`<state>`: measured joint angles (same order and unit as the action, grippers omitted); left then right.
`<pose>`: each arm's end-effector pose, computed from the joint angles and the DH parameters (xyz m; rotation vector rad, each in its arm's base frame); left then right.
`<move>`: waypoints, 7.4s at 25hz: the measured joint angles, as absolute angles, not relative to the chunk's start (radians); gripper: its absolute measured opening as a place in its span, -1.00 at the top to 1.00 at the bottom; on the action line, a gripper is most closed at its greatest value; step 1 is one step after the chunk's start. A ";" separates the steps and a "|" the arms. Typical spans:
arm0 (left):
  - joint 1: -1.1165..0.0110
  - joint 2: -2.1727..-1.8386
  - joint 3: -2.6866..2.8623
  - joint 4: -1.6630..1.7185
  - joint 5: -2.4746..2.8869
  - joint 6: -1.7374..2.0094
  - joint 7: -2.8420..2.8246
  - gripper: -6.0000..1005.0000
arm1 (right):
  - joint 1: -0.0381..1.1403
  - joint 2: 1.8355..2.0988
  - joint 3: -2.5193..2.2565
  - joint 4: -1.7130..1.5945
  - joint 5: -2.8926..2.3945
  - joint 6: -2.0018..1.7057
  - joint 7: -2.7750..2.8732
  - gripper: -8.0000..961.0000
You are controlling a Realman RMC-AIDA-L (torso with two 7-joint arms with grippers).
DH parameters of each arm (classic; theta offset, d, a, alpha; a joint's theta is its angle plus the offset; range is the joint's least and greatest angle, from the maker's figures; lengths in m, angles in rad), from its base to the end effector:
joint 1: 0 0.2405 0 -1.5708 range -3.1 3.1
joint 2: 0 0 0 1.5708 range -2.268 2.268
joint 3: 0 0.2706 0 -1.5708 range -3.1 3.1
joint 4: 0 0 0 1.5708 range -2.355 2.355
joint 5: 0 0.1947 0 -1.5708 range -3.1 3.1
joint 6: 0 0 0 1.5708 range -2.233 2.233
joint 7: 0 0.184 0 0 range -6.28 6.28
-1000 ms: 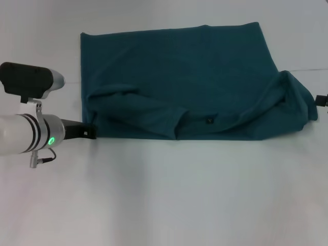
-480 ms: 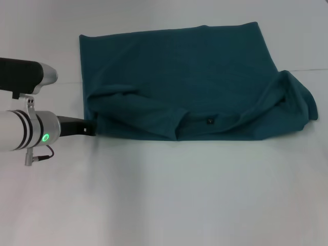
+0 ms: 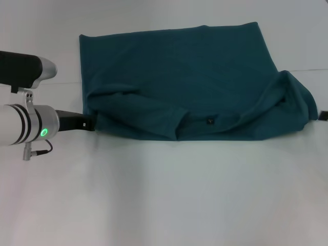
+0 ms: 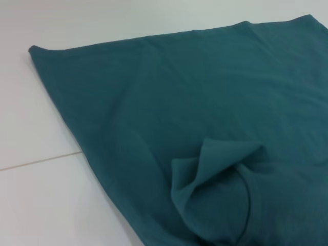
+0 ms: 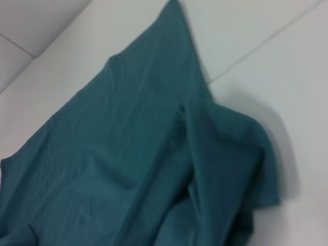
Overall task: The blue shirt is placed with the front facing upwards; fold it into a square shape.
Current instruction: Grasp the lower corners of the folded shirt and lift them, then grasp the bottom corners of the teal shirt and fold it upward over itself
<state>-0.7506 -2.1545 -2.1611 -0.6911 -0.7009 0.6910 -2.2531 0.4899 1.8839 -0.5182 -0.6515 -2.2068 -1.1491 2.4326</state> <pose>-0.2544 0.4600 -0.0679 -2.1529 -1.0416 -0.1185 0.3850 0.3857 0.0785 -1.6344 1.7943 0.5953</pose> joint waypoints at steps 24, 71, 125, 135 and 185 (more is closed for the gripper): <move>-0.750 -2.154 -2.163 -0.690 -0.702 0.692 -2.252 0.92 | 0.668 1.927 -0.605 -0.516 -2.432 -0.874 2.515 -0.34; -0.878 -2.099 -2.308 -0.751 -0.703 0.787 -2.358 0.92 | 0.716 1.816 -0.625 -0.753 -2.431 -1.178 2.585 0.90; -0.533 -2.154 -2.355 -1.287 -0.885 1.246 -2.424 0.93 | 0.670 1.826 -0.515 -1.031 -2.398 -1.484 2.560 0.90; -0.535 -2.153 -2.362 -1.293 -0.885 1.256 -2.428 0.93 | 0.691 1.832 -0.518 -1.027 -2.414 -1.484 2.560 0.90; -0.392 -2.143 -2.471 -1.257 -1.054 1.478 -2.383 0.93 | 0.362 1.939 -0.278 -1.007 -2.160 -1.690 2.507 0.90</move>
